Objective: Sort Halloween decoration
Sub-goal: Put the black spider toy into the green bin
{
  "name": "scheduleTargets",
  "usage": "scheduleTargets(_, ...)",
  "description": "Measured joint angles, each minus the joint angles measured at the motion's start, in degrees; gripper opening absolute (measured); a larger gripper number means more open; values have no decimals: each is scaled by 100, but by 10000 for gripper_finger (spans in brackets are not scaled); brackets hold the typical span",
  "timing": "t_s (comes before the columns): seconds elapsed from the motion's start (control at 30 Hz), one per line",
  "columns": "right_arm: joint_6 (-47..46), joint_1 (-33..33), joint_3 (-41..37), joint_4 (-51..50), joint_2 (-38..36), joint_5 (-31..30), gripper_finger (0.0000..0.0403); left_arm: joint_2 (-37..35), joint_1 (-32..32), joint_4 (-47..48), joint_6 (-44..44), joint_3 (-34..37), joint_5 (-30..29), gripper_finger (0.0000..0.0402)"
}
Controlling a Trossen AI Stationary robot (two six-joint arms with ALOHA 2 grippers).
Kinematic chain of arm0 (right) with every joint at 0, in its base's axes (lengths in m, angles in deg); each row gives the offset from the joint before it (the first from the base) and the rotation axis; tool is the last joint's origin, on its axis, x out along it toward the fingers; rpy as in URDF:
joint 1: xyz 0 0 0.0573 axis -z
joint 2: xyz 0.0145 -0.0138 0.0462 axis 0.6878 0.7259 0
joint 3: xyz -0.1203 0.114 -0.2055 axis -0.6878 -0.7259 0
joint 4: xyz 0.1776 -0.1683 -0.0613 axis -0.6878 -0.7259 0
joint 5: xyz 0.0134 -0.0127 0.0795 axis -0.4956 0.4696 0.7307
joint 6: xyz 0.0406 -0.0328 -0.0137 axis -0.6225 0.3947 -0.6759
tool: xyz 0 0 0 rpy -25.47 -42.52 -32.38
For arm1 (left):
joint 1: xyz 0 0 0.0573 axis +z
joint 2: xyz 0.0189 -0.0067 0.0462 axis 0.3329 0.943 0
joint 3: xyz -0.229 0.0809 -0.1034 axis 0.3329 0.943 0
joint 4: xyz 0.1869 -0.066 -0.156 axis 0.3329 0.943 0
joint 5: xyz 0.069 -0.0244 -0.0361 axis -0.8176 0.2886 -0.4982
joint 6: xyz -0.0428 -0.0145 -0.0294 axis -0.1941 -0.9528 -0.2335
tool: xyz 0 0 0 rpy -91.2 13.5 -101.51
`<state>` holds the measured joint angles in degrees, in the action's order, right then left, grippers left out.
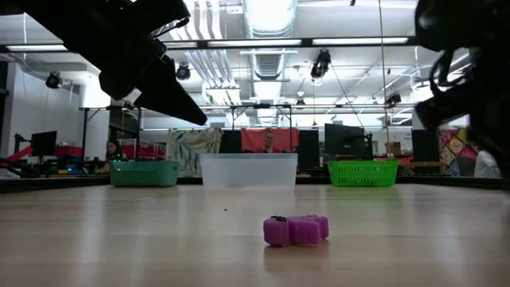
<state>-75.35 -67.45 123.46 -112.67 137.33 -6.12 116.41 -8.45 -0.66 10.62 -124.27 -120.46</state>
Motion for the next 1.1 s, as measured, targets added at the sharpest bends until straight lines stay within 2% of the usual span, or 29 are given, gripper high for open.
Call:
scheduleTargets(0.13, 125, 90, 204, 591, 25, -1140, 110, -2, 6, -24, 26, 0, -2, 77)
scheduleTargets(0.23, 299, 134, 480, 525, -4, -1714, 101, -2, 17, -35, 26, 0, -2, 77)
scheduleTargets(0.3, 349, 206, 752, 293, -34, -1576, 95, -4, 17, -42, 26, 0, -2, 77)
scheduleTargets(0.47, -84, 268, 1357, -1328, -69, -844, 62, -4, 17, -92, 24, 0, -2, 77)
scheduleTargets(0.6, -641, 140, 1243, -2049, -69, 29, 17, 3, 19, -127, 19, 0, -2, 77)
scheduleTargets(0.8, -1290, -257, 501, -2016, -64, 641, 9, 28, 19, -148, -7, 0, -2, 77)
scheduleTargets(0.93, -1700, -375, 123, -1594, -63, 707, 9, 31, 19, -146, -7, 4, 0, 77)
scheduleTargets(1.1, -1616, -373, 19, -502, -61, 557, 8, 31, 19, -150, -7, 15, -2, 77)
